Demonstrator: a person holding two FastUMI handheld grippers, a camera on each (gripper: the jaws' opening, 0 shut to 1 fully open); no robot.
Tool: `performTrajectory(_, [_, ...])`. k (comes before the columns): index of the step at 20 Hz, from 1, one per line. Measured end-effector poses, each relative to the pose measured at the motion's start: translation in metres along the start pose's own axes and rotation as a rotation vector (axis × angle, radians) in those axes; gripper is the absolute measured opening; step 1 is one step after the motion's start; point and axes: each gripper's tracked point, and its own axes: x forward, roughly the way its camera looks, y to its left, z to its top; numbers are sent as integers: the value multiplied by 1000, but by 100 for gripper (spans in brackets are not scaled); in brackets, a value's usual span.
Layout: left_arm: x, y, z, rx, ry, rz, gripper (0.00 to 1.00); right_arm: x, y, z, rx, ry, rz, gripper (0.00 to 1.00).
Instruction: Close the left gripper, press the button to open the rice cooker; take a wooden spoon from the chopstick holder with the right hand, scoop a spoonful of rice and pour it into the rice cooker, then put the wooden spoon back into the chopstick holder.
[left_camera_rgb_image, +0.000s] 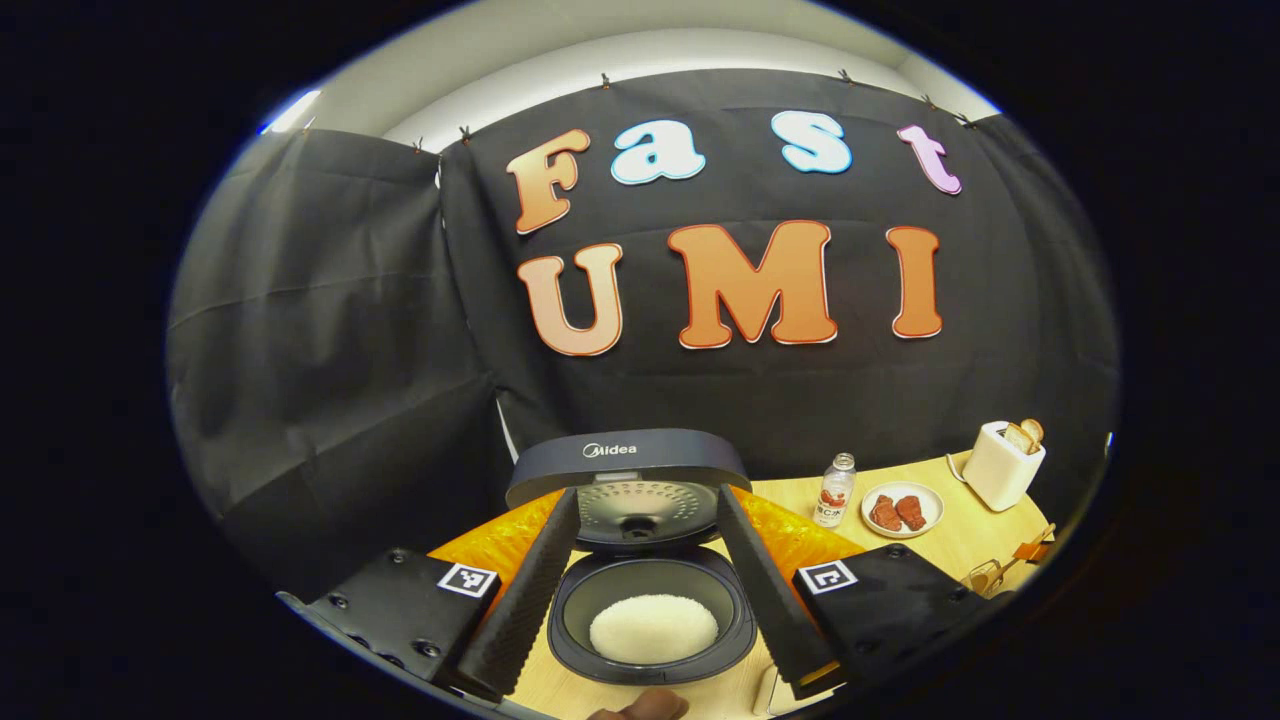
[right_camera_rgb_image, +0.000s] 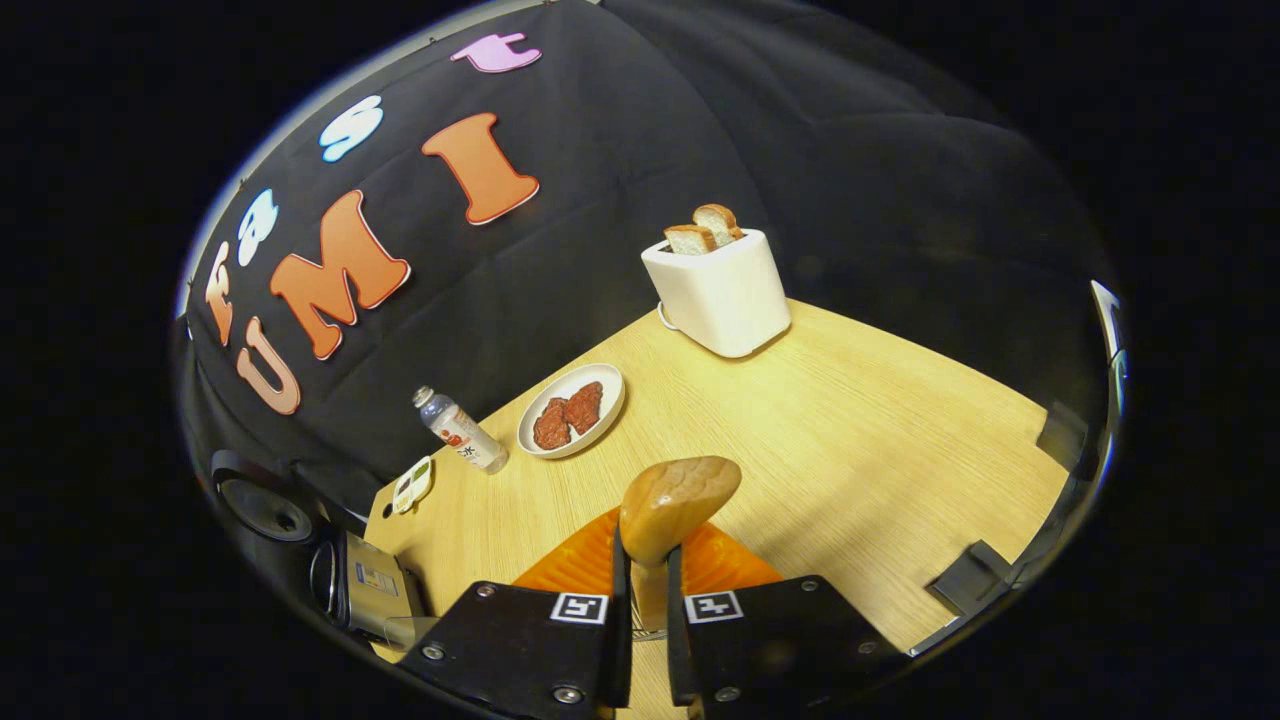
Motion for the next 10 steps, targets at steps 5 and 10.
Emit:
performTrajectory(5, [-3, 18, 0, -27, -22, 49, 100, -16, 13, 16, -23, 6, 15, 12])
performTrajectory(10, [-4, 33, -4, -78, -31, 60, 100, -49, 55, 51, -105, -66, 73, 12])
